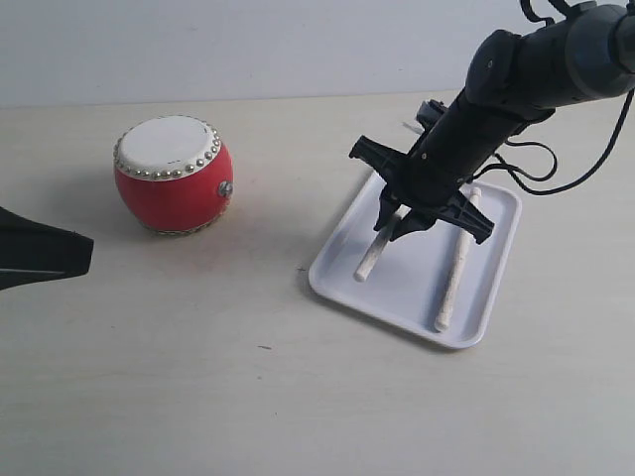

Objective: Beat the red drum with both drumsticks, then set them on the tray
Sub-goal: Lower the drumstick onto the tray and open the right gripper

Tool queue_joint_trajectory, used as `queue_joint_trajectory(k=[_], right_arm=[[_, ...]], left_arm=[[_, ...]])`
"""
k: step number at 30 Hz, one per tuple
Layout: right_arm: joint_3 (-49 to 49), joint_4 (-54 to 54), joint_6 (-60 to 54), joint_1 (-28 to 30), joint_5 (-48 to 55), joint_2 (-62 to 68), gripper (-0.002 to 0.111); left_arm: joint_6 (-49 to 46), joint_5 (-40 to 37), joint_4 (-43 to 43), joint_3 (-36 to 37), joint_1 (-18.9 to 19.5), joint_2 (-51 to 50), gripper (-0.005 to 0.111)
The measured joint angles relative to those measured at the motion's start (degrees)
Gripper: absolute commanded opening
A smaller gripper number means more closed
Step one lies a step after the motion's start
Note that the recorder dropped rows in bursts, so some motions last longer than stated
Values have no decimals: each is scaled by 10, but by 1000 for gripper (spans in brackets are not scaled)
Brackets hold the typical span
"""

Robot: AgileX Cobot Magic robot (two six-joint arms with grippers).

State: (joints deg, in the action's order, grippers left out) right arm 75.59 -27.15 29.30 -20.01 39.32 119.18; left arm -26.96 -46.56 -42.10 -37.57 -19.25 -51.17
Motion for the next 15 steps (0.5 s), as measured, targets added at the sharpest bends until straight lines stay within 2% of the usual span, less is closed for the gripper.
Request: queue_joint_trajectory(k=[5, 8, 10, 11, 13, 15], right_arm=[[0, 2, 0, 0, 0, 6, 2], [0, 3, -1, 0, 0, 10, 14], [0, 2, -1, 0, 0, 10, 26], [0, 1, -1, 0, 0, 10, 38], [0, 1, -1, 0, 0, 10, 48], [0, 1, -1, 0, 0, 7, 49]], left_arm=[[0, -1, 0, 0, 0, 0, 0], [0, -1, 0, 0, 0, 0, 0], [0, -1, 0, 0, 0, 0, 0], [0, -1, 0, 0, 0, 0, 0], [0, -2, 0, 0, 0, 0, 0], [0, -5, 0, 0, 0, 0, 0]])
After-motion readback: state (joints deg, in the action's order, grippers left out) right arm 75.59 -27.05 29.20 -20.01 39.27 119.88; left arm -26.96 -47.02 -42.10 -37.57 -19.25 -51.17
